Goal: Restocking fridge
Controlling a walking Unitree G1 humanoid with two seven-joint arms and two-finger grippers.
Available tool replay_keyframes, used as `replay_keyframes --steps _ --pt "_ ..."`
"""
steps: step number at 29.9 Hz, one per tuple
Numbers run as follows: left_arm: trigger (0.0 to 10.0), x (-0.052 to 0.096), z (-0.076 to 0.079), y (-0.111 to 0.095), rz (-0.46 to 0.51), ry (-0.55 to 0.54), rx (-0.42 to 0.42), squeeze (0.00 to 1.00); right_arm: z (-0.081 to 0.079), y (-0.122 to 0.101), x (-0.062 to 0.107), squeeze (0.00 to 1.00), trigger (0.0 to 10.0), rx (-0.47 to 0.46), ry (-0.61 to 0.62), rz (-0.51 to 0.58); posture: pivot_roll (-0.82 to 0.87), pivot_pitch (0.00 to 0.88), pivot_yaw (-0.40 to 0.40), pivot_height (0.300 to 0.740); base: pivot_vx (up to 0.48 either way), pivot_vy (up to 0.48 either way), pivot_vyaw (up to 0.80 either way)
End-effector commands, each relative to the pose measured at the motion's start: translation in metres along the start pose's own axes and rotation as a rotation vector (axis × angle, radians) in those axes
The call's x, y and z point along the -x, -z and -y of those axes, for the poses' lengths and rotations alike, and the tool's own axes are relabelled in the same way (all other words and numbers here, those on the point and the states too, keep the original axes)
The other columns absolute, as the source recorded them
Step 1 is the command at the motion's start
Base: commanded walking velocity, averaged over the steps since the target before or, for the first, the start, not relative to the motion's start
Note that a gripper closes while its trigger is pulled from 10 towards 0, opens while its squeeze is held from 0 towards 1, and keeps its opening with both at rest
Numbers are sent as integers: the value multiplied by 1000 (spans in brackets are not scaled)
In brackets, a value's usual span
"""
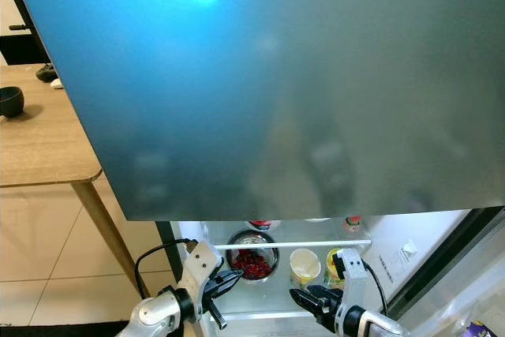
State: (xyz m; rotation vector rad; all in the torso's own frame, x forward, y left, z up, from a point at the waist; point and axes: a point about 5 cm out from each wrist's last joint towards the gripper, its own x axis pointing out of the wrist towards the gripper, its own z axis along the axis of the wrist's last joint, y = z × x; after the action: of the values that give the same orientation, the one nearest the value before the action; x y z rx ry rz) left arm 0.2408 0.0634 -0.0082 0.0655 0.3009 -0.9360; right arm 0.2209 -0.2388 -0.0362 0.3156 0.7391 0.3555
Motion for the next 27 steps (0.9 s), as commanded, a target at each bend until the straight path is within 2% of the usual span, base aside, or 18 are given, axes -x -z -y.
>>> replay_keyframes --steps 1,5,9,12,15,16,20,24,27 --pt "10000 3 -4 4 -31 -16 11 0 2 8 2 0 10000 -5 35 -33 -97 0 -4 740 0 0 0" --pt "10000 12 -9 16 -80 -68 66 0 11 25 8 0 10000 -20 189 -90 -97 0 -5 740 -268 0 0" --pt "10000 16 -11 22 -106 -89 89 0 12 32 10 0 10000 -26 228 -114 -98 0 -4 740 -240 0 0" --pt "10000 23 -12 31 -146 -122 114 0 13 44 13 0 10000 -33 267 -155 -98 0 -5 740 247 0 0" --pt "10000 33 -18 42 -181 -196 191 0 13 63 18 0 10000 -48 334 -211 -99 0 -5 740 -336 0 0" --pt "10000 40 -21 49 -202 -242 244 0 13 72 21 0 10000 -57 371 -236 -99 0 -5 740 -371 0 0" --pt "10000 44 -22 53 -212 -268 271 0 13 76 23 0 10000 -61 388 -249 -99 0 -5 740 -370 0 0" --pt "10000 65 -25 73 -281 -382 385 0 14 95 32 0 10000 -74 469 -308 -103 0 -7 740 -368 0 0" --pt "10000 73 -23 81 -316 -420 422 0 14 102 35 0 10000 -85 489 -328 -105 0 -7 740 -369 0 0"
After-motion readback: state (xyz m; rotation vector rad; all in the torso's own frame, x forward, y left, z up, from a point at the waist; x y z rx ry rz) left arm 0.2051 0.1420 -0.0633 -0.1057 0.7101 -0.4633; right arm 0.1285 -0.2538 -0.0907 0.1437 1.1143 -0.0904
